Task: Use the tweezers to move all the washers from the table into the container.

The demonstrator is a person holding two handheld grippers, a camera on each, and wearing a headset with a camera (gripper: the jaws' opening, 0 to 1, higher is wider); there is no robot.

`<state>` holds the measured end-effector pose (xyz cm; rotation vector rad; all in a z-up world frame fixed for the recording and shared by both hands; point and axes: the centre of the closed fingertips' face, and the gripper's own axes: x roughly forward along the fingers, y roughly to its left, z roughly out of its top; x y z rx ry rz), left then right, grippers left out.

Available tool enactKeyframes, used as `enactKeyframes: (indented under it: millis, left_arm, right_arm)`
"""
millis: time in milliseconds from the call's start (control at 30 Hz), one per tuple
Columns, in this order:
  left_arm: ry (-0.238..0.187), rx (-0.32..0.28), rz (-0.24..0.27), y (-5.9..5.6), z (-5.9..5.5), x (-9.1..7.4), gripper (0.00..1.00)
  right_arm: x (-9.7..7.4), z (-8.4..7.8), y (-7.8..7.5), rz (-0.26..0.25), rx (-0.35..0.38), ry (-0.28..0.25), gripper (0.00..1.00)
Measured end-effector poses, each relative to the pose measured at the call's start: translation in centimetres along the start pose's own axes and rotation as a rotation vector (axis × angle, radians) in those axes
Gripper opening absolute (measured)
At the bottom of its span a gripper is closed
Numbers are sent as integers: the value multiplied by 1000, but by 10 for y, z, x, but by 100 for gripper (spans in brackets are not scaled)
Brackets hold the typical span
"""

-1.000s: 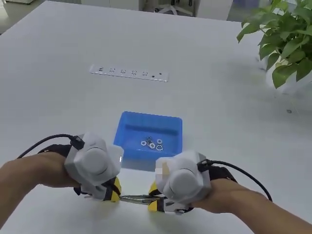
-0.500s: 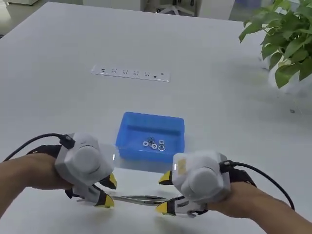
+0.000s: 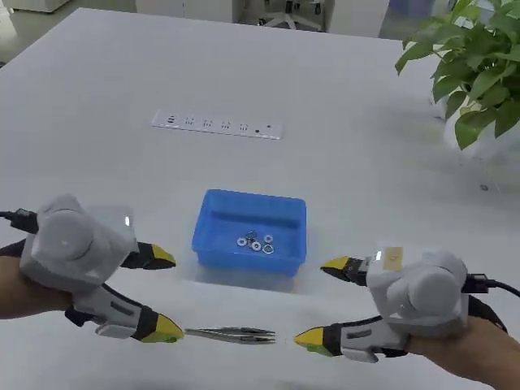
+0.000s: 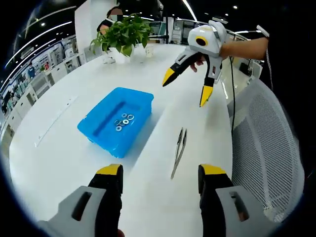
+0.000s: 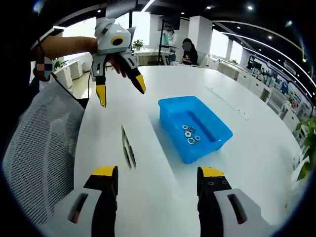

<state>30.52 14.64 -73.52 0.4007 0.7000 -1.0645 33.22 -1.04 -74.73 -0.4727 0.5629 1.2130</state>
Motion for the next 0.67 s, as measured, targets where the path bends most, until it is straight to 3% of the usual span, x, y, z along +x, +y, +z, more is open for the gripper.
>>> enactKeyframes:
  millis: [133, 267, 367, 467, 667]
  left_arm:
    - [-72, -21, 34, 6, 14, -12, 77]
    - [-80, -32, 65, 10, 20, -17, 89]
    - [-84, -22, 77, 11, 24, -21, 92]
    - [-119, -37, 83, 15, 34, -26, 98]
    - [-107, -23, 67, 14, 34, -28, 99]
  right_arm:
    - [-12, 0, -8, -33, 31, -30, 74]
    - [-21, 0, -16, -68, 63, -46, 80]
    - [-27, 2, -19, -82, 72, -58, 85]
    - [-31, 6, -22, -88, 71, -66, 89]
    - [-33, 9, -23, -92, 77, -68, 98]
